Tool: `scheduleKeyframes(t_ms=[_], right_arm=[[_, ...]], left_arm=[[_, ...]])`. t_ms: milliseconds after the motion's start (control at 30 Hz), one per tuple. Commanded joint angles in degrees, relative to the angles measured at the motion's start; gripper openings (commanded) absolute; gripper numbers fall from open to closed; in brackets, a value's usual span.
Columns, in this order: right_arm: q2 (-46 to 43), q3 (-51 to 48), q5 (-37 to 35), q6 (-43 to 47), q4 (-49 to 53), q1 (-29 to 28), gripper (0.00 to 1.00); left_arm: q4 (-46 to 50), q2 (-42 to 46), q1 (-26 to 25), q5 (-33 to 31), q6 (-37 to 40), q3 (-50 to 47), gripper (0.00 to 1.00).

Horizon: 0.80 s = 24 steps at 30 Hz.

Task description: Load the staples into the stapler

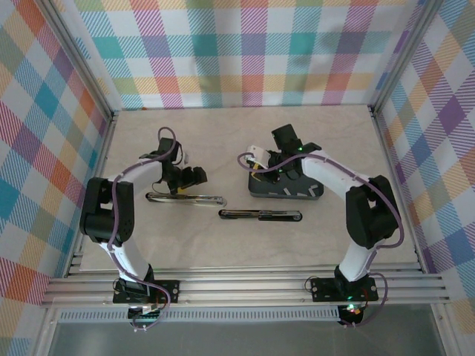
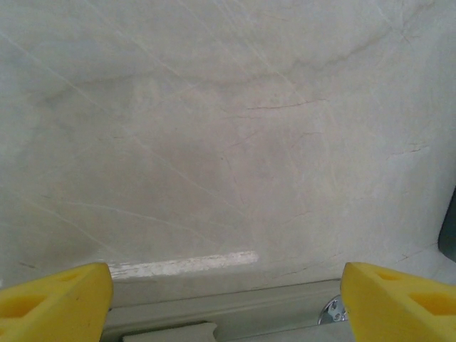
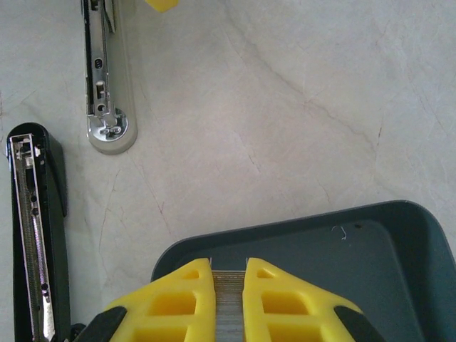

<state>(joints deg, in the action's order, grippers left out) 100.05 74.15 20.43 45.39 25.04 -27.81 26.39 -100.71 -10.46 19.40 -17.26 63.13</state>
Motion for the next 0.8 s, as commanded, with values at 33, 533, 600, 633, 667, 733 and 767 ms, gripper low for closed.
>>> scheduleKeyframes(t_ms=[33, 533, 600, 633, 667, 733, 767], right_arm=[[-3.02, -1.29, 2.94, -1.05, -2.01, 0.17, 0.13], [-3.94, -0.10, 7.05, -2.67, -0.36, -0.30, 0.14], [-3.57, 0.70, 7.87, -2.65, 0.30, -0.77, 0.14], [-3.35, 1.12, 8.30, -2.67, 0.60, -1.05, 0.14], [-3.16, 1.52, 8.75, -2.67, 0.80, -1.35, 0.14], [-2.50, 2.47, 9.56, -2.75, 1.60, -2.21, 0.14], [-2.11, 3.27, 9.86, -2.90, 2.16, -2.84, 0.14]], left_arm=[[-0.86, -0.37, -1.71, -0.50, -1.77, -1.69, 0.84], [-6.30, 6.17, -5.45, 0.47, -8.77, -8.95, 0.83], [-6.25, 7.93, -5.45, -0.12, -8.94, -9.27, 0.84], [-5.99, 8.90, -5.38, -0.49, -8.63, -9.12, 0.84], [-5.58, 9.65, -5.21, -0.87, -8.17, -8.68, 0.84], [-4.32, 10.88, -4.57, -1.07, -6.69, -7.12, 0.85], [-3.64, 11.40, -4.09, -1.12, -5.79, -6.21, 0.85]])
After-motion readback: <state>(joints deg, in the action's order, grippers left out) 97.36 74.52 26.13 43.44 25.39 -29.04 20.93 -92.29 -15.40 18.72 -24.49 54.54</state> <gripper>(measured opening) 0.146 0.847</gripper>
